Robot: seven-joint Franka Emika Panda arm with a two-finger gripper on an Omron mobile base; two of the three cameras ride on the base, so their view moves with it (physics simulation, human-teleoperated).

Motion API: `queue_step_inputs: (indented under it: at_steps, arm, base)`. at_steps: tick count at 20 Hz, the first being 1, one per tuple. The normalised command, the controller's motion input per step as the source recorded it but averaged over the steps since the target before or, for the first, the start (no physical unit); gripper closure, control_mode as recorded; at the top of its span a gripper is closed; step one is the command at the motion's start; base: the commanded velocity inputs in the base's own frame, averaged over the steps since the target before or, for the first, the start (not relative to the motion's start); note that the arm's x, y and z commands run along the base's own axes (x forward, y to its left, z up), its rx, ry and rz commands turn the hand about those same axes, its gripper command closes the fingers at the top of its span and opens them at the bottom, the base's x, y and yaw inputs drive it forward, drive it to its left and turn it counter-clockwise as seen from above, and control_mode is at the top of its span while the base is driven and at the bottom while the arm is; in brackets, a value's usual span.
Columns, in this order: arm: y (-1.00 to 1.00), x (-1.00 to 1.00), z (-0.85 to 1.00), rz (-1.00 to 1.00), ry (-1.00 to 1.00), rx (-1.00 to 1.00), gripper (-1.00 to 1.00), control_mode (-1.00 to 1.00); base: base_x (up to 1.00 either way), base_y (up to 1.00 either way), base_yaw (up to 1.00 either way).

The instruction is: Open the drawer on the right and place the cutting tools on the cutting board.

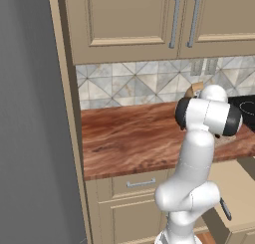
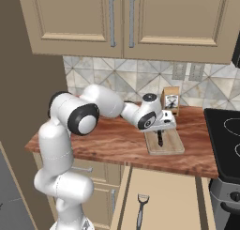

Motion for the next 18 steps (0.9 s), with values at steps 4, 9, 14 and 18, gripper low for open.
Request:
queue_step_inputs:
  at_steps: [4,9,14,18]
  arm:
    - [0.0,0.05,-0.03,0.0,0.0,-0.02,-1.0,-1.0]
    - [0.0,0.0,0.0,0.0,0.0,0.0,-1.0,-1.0]
    - [0.0,-0.01,0.14,0.0,0.0,0.0,-1.0,-1.0]
    - [0.0,-0.66,0.25,0.0,0.0,0.0,-1.0,-1.0]
  base:
    - [0.0,0.0,0.0]
    - [0.0,0.0,0.0]
    - [0.0,0.0,0.0]
    - [0.0,0.0,0.0]
